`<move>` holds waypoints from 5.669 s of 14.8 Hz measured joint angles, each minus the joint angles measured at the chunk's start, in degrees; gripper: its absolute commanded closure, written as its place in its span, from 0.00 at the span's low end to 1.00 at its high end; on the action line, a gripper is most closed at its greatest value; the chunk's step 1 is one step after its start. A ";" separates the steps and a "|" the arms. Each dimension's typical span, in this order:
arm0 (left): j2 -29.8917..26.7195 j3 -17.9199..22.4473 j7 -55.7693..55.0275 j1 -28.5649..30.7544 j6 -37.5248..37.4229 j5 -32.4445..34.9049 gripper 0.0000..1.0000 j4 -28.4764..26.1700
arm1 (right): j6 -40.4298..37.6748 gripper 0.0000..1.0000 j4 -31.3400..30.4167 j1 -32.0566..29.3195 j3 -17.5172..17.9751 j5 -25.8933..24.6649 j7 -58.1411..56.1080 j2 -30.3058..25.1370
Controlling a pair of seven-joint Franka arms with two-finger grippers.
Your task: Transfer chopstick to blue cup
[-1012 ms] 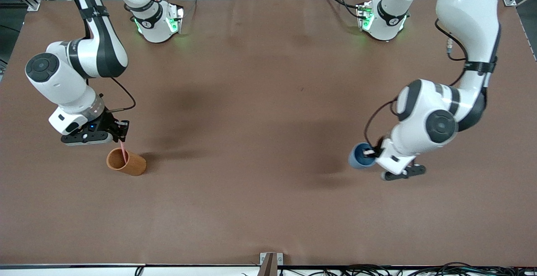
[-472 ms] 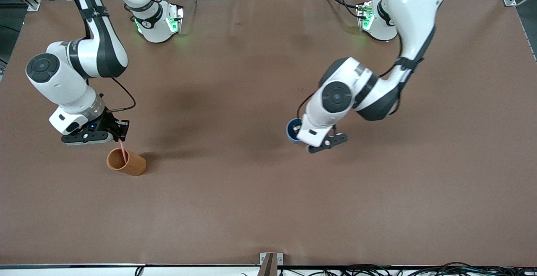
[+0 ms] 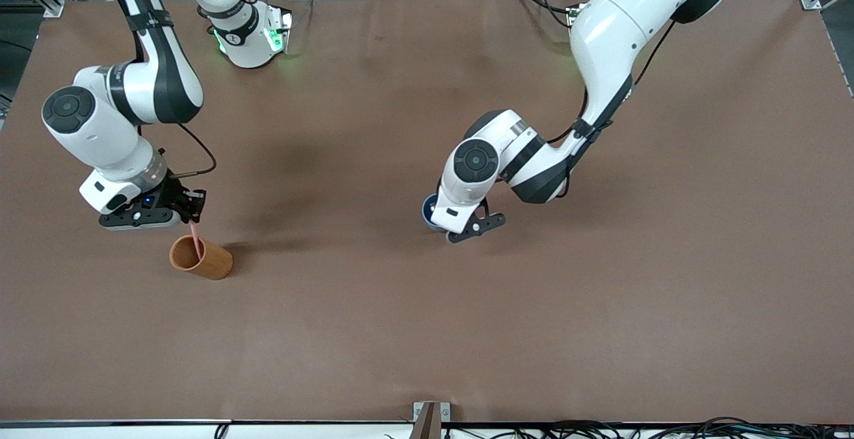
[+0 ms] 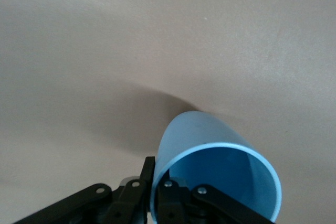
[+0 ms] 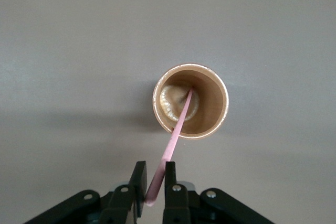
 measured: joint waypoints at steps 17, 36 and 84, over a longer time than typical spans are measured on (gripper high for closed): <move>-22.04 10.72 25.91 6.32 -19.33 -8.31 0.00 4.14 | -24.09 0.98 18.35 -0.83 -0.33 -0.16 0.95 -1.12; -37.61 24.73 68.22 14.58 -34.85 -12.93 0.00 2.20 | -36.44 1.00 44.17 2.32 32.98 5.69 54.79 11.97; -40.42 25.78 70.61 15.88 -30.18 -16.26 0.00 -0.85 | -51.25 0.00 49.40 2.76 7.64 0.45 17.36 4.06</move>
